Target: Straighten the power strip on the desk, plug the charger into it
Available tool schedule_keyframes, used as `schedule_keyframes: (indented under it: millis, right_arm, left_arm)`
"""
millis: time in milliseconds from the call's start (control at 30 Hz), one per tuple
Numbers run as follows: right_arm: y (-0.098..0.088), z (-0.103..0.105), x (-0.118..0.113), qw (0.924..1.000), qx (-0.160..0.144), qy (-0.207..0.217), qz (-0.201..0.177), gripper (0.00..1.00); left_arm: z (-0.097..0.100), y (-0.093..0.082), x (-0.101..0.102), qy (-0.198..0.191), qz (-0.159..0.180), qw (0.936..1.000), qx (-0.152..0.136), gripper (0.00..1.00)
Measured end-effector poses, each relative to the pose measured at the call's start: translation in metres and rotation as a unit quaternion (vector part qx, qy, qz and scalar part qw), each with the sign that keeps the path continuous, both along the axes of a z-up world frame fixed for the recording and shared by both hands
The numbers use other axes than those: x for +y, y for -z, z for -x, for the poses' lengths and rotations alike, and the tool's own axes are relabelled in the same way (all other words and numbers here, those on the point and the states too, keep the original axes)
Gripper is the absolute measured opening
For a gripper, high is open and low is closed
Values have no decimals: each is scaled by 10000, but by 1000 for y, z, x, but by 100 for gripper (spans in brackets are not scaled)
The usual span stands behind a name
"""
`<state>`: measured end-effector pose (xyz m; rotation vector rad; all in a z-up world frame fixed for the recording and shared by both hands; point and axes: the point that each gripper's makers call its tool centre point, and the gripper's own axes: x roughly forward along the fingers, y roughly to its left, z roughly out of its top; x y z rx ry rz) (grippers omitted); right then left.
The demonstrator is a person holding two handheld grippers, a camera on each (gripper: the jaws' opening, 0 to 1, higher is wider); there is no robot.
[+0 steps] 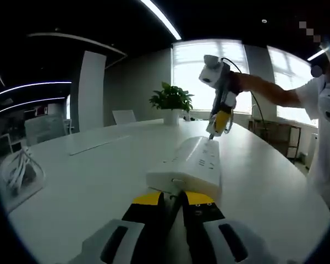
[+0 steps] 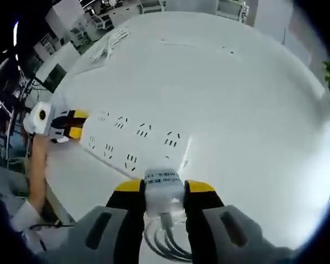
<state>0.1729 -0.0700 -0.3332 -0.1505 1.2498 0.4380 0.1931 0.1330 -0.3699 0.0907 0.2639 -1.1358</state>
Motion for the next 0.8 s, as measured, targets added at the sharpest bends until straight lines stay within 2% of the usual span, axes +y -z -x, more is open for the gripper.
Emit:
schedule_keyframes:
  millis: [33,100,200,433,467,533,633,800]
  right_arm:
    - [-2,-5,2,10000,-64,-8,-35,27]
    - [-4,-10,2,10000,34,47,11,27]
    - [-3,-7,2,9995,221,201,73,27]
    - [-3,-6,5,9983,368,347,287,27]
    - [-3,-6,6,9969,500,578,198,27]
    - [-2,-10,4,9948,645,775,107,27]
    - [5,-9,3,9932,762,868,115,27]
    - [4,-4,2,9919,771,992,176,27]
  left_arm:
    - [0,0,0,-3,-3,10000,0,17]
    - [0,0,0,-2,-3,10000,-3,17]
    - [0,0,1,-4,-4,10000,-3,17]
    - [0,0,1,-6,-5,10000,-3,17]
    - [0,0,1,-7,-5,10000,-2,17]
    - [1,0,1,-7,-6,10000,-2,17]
    - [1,0,1,-10,-7,10000,-4,17]
    - [1,1,1,-14,-7,10000,-8,17]
